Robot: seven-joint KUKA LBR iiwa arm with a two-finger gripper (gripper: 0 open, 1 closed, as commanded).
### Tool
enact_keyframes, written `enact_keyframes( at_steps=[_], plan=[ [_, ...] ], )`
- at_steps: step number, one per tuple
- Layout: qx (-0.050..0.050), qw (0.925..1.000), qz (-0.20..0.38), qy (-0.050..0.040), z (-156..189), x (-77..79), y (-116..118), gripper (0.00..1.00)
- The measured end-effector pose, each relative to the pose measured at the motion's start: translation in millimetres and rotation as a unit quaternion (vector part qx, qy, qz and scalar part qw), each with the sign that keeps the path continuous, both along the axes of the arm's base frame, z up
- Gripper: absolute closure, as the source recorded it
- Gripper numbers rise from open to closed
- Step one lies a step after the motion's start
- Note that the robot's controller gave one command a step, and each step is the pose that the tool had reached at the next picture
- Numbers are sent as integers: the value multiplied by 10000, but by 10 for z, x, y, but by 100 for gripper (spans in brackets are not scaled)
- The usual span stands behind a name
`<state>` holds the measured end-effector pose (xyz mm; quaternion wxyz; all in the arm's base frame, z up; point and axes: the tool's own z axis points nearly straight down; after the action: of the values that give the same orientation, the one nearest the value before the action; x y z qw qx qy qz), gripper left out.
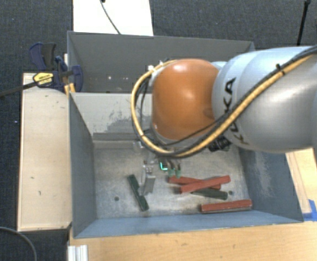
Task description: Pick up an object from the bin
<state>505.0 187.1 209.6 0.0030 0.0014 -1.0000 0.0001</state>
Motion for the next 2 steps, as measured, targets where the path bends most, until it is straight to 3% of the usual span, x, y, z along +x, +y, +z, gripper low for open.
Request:
enact_keyframes(
  at_steps=[1,2],
  plan=[
    [3,9885,1515,3,-1416,361,-207,0],
    [0,9764,2159,-18,-1397,-54,-869,0]
  ],
)
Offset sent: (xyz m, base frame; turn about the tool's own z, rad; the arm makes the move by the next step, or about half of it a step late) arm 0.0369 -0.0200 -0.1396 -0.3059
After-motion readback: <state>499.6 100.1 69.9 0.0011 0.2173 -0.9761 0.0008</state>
